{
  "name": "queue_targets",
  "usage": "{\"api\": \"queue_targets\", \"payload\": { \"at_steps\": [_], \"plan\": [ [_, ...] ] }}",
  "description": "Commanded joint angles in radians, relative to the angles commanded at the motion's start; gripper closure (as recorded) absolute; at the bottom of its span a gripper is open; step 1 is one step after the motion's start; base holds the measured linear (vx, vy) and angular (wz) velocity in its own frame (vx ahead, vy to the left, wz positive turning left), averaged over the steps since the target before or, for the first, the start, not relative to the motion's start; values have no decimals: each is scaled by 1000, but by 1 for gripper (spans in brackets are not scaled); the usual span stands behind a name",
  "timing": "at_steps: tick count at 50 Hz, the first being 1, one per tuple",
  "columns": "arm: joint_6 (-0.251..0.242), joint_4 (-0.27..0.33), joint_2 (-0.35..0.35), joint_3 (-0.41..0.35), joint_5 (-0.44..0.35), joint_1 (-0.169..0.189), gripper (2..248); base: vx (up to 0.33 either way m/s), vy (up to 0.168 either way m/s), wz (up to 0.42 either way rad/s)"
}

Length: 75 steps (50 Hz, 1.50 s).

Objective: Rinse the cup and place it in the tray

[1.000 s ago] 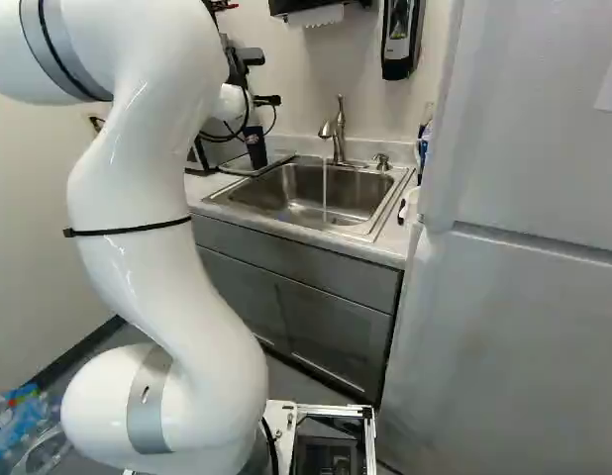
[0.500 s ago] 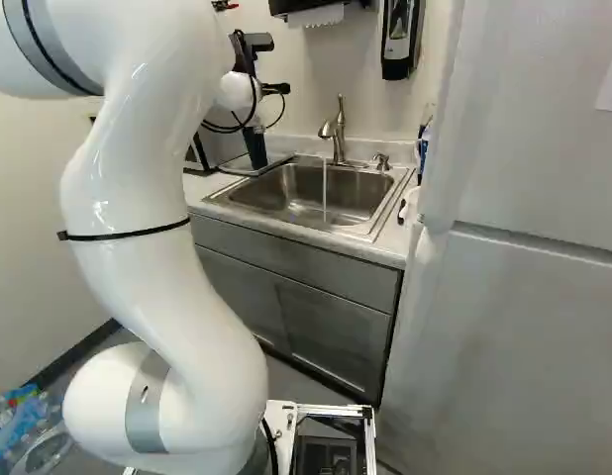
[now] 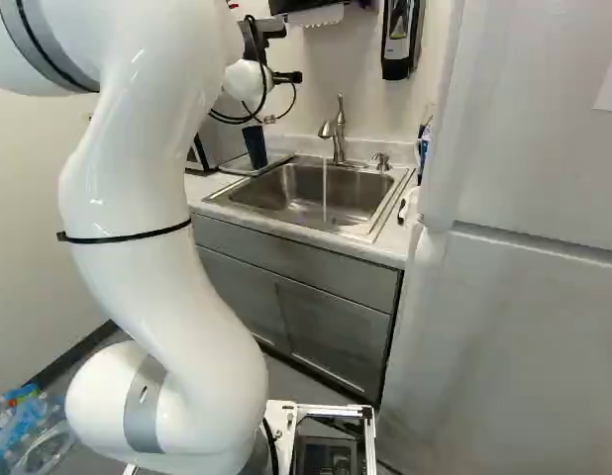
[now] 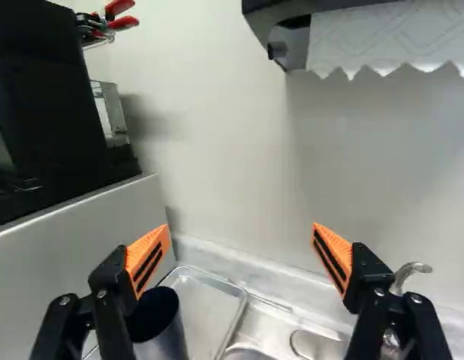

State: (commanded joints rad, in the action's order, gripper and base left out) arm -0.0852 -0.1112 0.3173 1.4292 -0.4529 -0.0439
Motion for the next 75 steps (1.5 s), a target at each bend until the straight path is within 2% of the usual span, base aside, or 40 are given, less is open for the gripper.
{"api": "queue_targets", "payload": {
  "at_steps": [32, 61, 75],
  "plan": [
    [0, 0, 20, 23, 0, 78, 3, 0, 0, 0],
    [0, 0, 125, 148, 52, 138, 3, 0, 0, 0],
    [0, 0, 195, 233, 91, 145, 3, 0, 0, 0]
  ]
}}
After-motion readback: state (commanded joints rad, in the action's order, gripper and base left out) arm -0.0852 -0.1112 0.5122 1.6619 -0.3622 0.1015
